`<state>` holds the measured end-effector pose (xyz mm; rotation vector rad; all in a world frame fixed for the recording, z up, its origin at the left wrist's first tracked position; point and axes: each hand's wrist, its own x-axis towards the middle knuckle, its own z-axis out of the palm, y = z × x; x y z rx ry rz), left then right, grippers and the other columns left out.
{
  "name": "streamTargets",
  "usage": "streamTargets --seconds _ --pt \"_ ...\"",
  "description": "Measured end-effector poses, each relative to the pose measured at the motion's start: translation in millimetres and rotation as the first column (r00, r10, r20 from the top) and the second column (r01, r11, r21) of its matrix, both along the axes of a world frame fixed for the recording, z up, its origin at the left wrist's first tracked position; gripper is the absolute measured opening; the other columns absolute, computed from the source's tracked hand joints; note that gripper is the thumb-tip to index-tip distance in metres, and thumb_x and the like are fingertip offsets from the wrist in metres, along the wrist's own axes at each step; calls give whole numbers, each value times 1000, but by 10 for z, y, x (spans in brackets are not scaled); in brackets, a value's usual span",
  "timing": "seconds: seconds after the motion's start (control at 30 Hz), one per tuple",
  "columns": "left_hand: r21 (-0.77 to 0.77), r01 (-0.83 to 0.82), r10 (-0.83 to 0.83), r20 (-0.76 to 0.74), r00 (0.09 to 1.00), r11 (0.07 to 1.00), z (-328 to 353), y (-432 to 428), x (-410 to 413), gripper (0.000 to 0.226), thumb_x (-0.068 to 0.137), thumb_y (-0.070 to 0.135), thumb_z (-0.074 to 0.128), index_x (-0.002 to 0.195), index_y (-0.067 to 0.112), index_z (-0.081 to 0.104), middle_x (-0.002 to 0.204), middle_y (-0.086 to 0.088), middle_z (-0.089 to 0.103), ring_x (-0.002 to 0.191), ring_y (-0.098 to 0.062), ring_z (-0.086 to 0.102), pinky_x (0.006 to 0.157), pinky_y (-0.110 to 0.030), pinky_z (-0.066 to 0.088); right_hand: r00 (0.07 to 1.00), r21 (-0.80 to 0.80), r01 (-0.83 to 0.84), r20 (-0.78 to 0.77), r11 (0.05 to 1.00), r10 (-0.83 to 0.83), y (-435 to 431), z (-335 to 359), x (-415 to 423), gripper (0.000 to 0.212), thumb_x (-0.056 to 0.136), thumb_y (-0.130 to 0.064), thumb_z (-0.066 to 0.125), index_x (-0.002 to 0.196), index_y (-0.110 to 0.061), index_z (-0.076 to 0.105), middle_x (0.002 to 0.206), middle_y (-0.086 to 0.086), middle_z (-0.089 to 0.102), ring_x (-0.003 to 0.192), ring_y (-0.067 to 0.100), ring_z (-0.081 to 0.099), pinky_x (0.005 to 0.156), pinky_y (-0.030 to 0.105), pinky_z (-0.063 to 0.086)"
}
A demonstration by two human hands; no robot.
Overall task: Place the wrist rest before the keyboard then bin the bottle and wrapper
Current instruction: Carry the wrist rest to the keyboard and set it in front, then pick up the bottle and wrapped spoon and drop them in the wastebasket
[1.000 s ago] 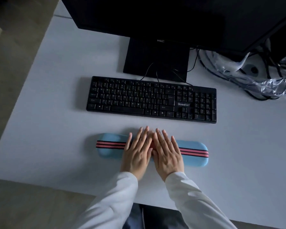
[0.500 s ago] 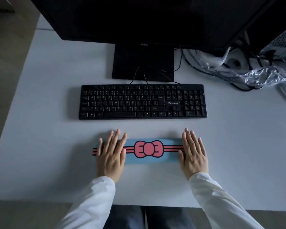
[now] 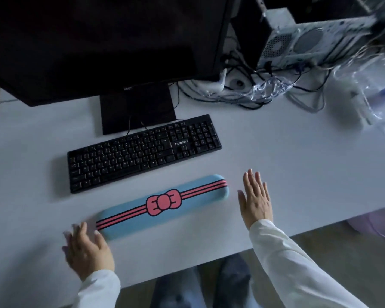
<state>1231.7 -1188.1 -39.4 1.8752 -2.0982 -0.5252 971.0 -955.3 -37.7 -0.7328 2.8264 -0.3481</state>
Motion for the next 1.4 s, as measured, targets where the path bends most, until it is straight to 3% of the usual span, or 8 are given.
streamTargets --seconds 0.1,0.2,0.47,0.63,0.8,1.07,1.27,1.4 --pt "-43 131 -134 -84 987 990 129 380 -354 45 83 15 41 118 -9 55 128 -34 55 123 -49 49 102 -55 37 988 -137 136 95 981 -124 318 165 -94 68 89 -50 14 146 -14 22 156 -2 11 146 16 4 120 32 9" --pt "17 210 -206 -131 970 977 202 971 -833 38 85 -1 49 122 -5 53 129 -29 56 120 -45 52 101 -53 38 953 -217 282 175 935 -246 809 295 -242 53 96 -30 33 145 -14 26 157 0 21 147 15 15 115 23 11" --pt "198 459 -380 -336 862 866 299 2485 -2008 35 84 -8 47 118 -4 53 128 -21 60 122 -38 53 102 -47 38 809 -375 584 342 720 -479 2224 618 -583 45 91 -25 46 135 -13 44 139 5 46 125 20 49 104 25 35" --pt "244 579 -445 -436 782 778 487 3111 -2754 32 87 -4 47 119 -4 51 126 -19 62 120 -34 55 100 -39 38 691 -429 721 391 544 -608 2925 790 -858 45 88 -23 54 130 -9 48 131 9 51 122 21 50 102 28 39" --pt "308 628 -438 -503 745 715 618 3482 -3515 29 89 3 47 117 -4 51 126 -19 61 119 -31 57 102 -38 39 629 -425 771 395 474 -669 3327 837 -1218 50 85 -26 60 130 -8 48 130 10 52 122 23 50 103 28 38" --pt "411 629 -346 -577 740 660 696 3744 -4808 39 87 16 56 119 -6 49 128 -22 58 120 -32 56 106 -40 40 645 -413 759 373 503 -667 3570 925 -2302 60 82 -32 62 133 -7 44 134 10 50 128 22 45 110 30 32" --pt "485 569 -270 -554 788 664 765 3841 -5556 49 88 25 55 128 -1 43 133 -18 55 121 -28 54 94 -25 36 684 -379 729 358 570 -636 3499 927 -3146 69 79 -37 64 135 -7 40 138 10 48 130 23 44 111 32 33" --pt "545 525 -231 -517 824 654 767 3906 -5935 60 85 34 57 135 5 38 139 -14 51 125 -26 51 101 -29 35 695 -353 719 377 599 -612 3450 844 -3564 76 75 -40 67 138 -8 37 138 10 47 130 23 42 111 30 30"
